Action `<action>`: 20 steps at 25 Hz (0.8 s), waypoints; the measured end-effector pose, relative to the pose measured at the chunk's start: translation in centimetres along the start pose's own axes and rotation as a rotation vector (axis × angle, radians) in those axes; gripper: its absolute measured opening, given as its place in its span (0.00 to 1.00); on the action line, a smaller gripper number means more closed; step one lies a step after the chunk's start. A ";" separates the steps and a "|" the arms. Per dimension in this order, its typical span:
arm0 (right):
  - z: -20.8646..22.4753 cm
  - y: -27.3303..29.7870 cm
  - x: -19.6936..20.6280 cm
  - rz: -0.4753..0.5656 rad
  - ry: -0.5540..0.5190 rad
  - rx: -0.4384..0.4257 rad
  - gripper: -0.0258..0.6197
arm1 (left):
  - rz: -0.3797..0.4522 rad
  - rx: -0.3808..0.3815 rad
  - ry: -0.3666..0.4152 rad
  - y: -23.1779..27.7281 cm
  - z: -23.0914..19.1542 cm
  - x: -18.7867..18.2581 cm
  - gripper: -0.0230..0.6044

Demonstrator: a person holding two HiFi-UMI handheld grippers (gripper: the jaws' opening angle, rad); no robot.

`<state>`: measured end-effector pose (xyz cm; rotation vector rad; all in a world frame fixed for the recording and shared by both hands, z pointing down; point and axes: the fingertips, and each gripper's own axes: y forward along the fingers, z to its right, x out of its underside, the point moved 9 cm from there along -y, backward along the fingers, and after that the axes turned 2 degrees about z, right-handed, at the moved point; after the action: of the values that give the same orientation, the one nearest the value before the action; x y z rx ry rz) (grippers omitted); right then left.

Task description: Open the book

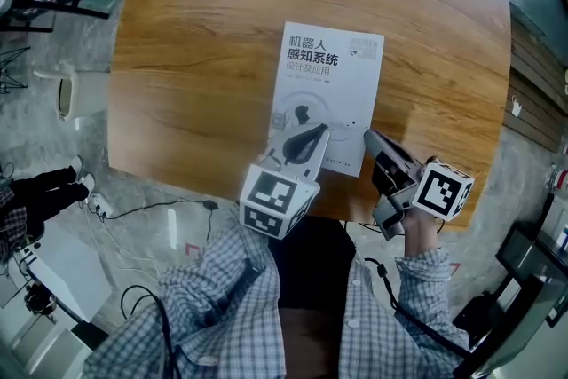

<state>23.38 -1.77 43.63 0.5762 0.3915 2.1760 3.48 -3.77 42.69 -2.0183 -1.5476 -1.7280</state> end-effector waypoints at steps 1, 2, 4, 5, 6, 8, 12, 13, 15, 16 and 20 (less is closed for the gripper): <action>-0.4 0.0 -0.1 0.005 -0.004 -0.023 0.07 | 0.004 0.016 -0.003 0.0 0.4 -0.1 0.05; -0.9 0.1 -0.1 0.009 -0.015 -0.051 0.07 | 0.007 0.030 -0.006 0.1 0.8 -0.3 0.05; -1.9 0.3 -0.3 0.012 -0.039 -0.102 0.07 | 0.008 0.051 -0.012 0.3 1.3 -0.5 0.05; -2.2 0.4 -0.4 0.012 -0.047 -0.115 0.07 | 0.009 0.059 -0.015 0.5 1.5 -0.6 0.05; -2.4 0.4 -0.5 0.011 -0.056 -0.119 0.07 | 0.010 0.063 -0.019 0.6 1.6 -0.7 0.05; -2.5 0.5 -0.5 0.005 -0.067 -0.125 0.07 | 0.016 0.065 -0.025 0.7 1.8 -0.8 0.05; -3.2 0.8 -0.2 0.004 -0.086 -0.167 0.07 | 0.047 0.064 -0.047 0.3 1.8 -1.1 0.05; -3.5 0.9 -0.2 0.005 -0.090 -0.183 0.07 | 0.057 0.063 -0.056 0.2 1.7 -1.2 0.05; -3.9 1.2 -0.1 0.009 -0.094 -0.210 0.07 | 0.071 0.059 -0.063 -0.1 1.4 -1.5 0.05; -4.1 1.4 -0.1 0.010 -0.097 -0.220 0.07 | 0.077 0.056 -0.058 -0.3 1.3 -1.6 0.05; -5.4 2.3 0.1 -0.004 -0.124 -0.253 0.07 | 0.106 0.030 -0.046 -1.4 1.0 -2.2 0.05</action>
<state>19.03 -3.48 40.15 0.5638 0.0491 2.1309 3.54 -3.84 39.89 -2.0986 -1.4409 -1.6221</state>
